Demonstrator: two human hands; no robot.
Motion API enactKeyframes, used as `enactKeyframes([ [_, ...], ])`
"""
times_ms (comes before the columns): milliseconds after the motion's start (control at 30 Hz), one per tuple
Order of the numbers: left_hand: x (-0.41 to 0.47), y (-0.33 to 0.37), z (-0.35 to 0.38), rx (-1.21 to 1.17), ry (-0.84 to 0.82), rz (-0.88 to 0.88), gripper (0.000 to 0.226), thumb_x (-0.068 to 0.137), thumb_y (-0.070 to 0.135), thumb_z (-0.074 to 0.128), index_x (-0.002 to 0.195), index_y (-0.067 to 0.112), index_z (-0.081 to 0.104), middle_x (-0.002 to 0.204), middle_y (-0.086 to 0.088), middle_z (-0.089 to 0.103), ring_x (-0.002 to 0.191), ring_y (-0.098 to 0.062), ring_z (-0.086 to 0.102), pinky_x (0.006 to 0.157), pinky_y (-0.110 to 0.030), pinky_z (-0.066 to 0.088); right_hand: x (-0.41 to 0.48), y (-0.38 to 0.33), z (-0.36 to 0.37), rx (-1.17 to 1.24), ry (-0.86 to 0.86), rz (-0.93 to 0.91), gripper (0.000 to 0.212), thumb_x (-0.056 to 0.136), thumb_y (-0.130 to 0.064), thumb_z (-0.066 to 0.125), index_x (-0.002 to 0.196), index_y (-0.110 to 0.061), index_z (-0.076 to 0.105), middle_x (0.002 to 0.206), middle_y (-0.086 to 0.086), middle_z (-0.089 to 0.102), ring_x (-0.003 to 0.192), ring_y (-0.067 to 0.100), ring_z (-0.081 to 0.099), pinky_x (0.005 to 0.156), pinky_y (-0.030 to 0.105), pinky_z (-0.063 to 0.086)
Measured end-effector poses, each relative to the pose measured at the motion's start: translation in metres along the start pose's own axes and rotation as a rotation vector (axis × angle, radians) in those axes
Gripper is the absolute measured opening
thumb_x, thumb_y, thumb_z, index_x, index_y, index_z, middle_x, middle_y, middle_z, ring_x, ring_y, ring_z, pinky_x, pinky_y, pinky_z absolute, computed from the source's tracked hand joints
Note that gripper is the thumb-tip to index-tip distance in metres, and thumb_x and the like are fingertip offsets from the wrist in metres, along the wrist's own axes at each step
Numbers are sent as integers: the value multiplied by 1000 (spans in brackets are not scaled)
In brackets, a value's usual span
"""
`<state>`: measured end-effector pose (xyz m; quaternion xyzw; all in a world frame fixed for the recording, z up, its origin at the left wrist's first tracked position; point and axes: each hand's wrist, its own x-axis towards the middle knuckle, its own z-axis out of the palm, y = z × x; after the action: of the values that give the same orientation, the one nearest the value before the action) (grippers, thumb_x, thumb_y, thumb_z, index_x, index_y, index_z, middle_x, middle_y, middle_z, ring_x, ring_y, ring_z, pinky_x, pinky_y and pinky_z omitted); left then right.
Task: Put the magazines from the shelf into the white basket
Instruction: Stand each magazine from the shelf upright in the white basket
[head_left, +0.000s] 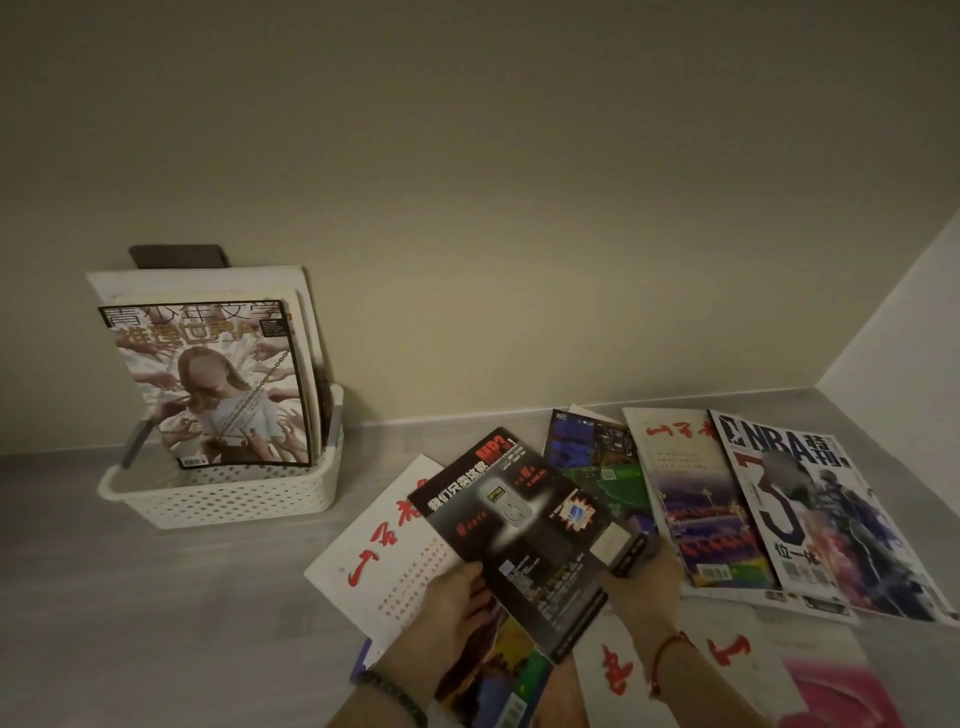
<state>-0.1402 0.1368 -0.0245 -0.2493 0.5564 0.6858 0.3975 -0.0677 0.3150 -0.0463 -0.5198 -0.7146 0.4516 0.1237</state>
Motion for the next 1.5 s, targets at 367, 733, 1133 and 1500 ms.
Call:
enactKeyframes([
  [367,-13,15,1,190,-127,120,31,87,39,52,107,16,49,102,-2,59,88,-16,55,85,-34,40,-18,-20,11,122,27,-200,18,78,4,64,64,11,55,62,29,56,63,38,53,59,30,39],
  [733,-49,87,-64,-97,-295,419,36,88,7,49,122,-4,51,113,-26,61,92,-36,62,83,-44,51,-109,-41,35,-159,-366,-1168,43,64,-4,79,99,-27,71,119,-10,59,103,2,60,88,16,46],
  [1133,-78,145,-181,130,-479,543,34,70,6,60,104,4,61,92,-13,75,79,-24,72,74,-32,59,-137,-152,91,408,-896,-191,54,74,-41,61,123,-22,50,120,1,63,107,20,61,86,37,52],
  [1500,-48,281,-242,268,96,1053,23,90,9,49,76,19,64,72,4,70,70,-11,63,69,-29,53,-146,-286,178,377,-441,-613,13,86,-6,57,84,5,62,83,23,69,72,25,62,66,35,52],
])
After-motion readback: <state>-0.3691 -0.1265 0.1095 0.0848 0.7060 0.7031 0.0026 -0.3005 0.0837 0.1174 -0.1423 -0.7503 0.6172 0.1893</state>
